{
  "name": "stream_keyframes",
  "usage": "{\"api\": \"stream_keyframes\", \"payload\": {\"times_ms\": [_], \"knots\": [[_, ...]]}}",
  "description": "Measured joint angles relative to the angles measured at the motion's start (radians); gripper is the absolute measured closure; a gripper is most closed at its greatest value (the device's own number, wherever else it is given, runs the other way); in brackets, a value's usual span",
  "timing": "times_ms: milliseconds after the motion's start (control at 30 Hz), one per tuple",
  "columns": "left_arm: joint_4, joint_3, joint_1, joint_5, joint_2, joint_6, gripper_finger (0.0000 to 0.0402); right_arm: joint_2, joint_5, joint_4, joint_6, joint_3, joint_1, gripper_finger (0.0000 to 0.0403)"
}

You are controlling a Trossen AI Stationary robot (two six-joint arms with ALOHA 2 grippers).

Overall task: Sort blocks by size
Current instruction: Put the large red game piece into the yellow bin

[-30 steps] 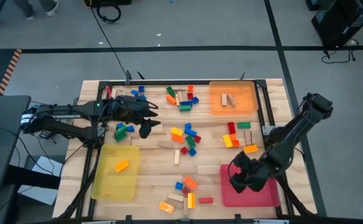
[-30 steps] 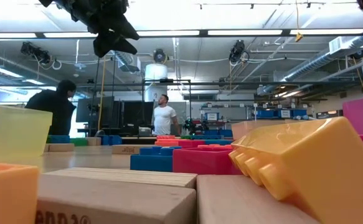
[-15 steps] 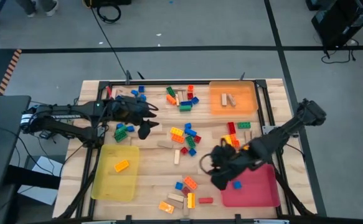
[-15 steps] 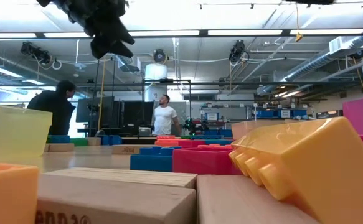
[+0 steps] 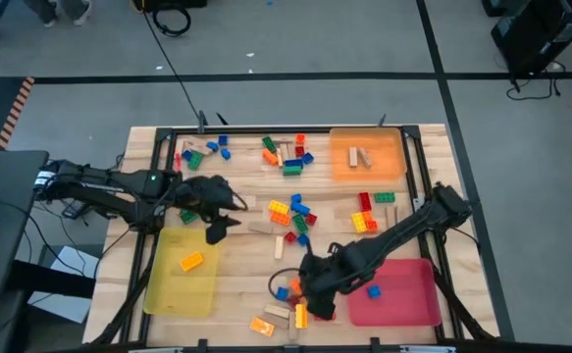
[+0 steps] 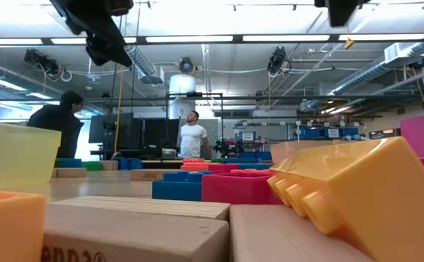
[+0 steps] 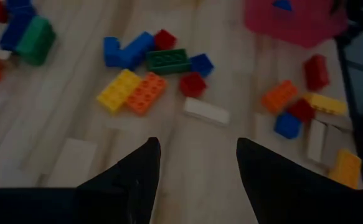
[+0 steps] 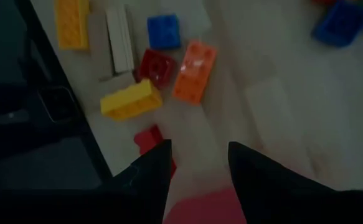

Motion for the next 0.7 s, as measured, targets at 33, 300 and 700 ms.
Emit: {"api": "stream_keyframes", "payload": {"times_ms": [33, 300, 700], "knots": [[0.001, 0.000, -0.017, -0.001, 0.000, 0.000, 0.0184, 0.010, -0.004, 0.003, 0.000, 0.000, 0.007, 0.0229], [0.017, 0.000, -0.124, -0.075, 0.000, -0.001, 0.0184, 0.069, -0.072, 0.017, 0.001, 0.000, 0.057, 0.0229], [0.019, 0.000, -0.156, -0.113, 0.002, -0.001, 0.0184, 0.106, -0.040, 0.037, -0.026, 0.000, 0.099, 0.0228]]}}
